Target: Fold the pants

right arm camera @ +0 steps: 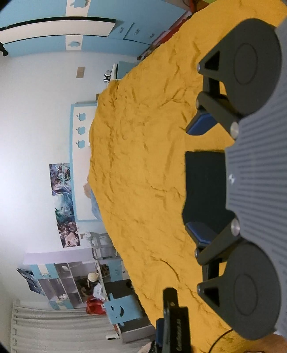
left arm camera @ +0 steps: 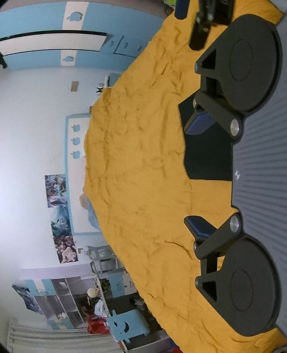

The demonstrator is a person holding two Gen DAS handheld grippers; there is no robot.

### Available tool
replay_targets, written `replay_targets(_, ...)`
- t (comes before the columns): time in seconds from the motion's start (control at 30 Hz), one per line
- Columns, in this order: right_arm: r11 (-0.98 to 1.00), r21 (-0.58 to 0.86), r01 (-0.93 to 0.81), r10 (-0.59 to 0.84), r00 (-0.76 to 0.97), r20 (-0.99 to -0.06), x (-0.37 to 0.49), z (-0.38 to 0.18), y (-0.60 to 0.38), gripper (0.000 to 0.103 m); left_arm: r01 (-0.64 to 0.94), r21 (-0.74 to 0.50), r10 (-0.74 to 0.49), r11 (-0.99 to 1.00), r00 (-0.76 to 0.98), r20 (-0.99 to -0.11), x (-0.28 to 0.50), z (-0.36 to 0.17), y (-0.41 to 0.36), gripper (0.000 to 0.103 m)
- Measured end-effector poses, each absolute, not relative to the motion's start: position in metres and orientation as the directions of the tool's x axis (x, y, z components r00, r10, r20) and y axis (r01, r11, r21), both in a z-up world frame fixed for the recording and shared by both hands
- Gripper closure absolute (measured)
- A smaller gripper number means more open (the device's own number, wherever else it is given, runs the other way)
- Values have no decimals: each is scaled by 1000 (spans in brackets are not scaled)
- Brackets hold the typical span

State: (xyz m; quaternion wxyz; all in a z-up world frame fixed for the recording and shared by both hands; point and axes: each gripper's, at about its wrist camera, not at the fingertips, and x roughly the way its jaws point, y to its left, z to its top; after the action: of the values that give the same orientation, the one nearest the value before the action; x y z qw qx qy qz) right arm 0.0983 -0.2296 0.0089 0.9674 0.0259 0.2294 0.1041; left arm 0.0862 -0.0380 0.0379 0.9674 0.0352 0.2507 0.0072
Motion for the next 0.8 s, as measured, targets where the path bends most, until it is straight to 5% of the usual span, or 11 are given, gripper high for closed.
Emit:
replay_targets(0.47, 976, 98, -192, 212, 767, -606, 80, -72, -212, 21, 36, 33, -5, 999, 752, -659, 75, -31, -43, 6)
replay_targets(0.8, 981, 105, -162, 192, 753, -630, 83, -87, -216, 21, 39, 34, -6, 999, 739, -674, 70, -41, -43, 6)
